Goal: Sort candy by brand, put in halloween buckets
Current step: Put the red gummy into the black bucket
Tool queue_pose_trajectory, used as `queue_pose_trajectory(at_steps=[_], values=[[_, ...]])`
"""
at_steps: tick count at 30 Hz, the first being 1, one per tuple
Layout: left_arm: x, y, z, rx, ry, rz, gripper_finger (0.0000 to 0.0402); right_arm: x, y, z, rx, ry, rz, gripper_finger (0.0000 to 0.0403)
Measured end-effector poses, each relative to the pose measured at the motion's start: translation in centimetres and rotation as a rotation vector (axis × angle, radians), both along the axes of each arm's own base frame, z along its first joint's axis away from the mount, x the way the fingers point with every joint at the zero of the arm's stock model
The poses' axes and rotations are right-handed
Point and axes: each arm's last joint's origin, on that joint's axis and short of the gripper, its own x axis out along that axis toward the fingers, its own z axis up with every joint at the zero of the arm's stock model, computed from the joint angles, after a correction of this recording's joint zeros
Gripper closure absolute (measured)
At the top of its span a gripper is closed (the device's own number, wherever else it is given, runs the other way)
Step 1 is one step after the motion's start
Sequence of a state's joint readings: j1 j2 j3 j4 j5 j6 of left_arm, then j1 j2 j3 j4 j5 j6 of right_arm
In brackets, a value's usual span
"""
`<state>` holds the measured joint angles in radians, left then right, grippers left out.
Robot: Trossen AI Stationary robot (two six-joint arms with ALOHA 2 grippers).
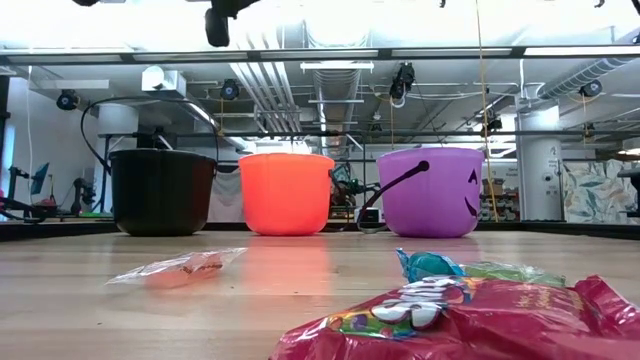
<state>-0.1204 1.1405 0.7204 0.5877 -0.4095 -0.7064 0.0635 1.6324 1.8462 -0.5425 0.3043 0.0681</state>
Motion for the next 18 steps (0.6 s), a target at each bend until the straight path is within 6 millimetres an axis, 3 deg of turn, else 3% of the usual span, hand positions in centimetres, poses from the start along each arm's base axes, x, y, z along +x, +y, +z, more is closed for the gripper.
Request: queue_pose_trajectory(at_steps=[5,12,18], values=[[0.04,0.08,-0.03,0.037,0.014,0.012,0.0251,0.42,0.11,-0.71,0.021,0.018,-0.006,0.039],[0.07,0.08,-0.05,0.057,0.027,0.015,0.038,0.47,0.08,-0.85,0.04,0.019,-0.02,0.039],[0.02,0.06,0.03,0.058,0.023,0.011,0.0395,0.46,0.03,-0.84,0.119,0.004,-0.022,0.0376]])
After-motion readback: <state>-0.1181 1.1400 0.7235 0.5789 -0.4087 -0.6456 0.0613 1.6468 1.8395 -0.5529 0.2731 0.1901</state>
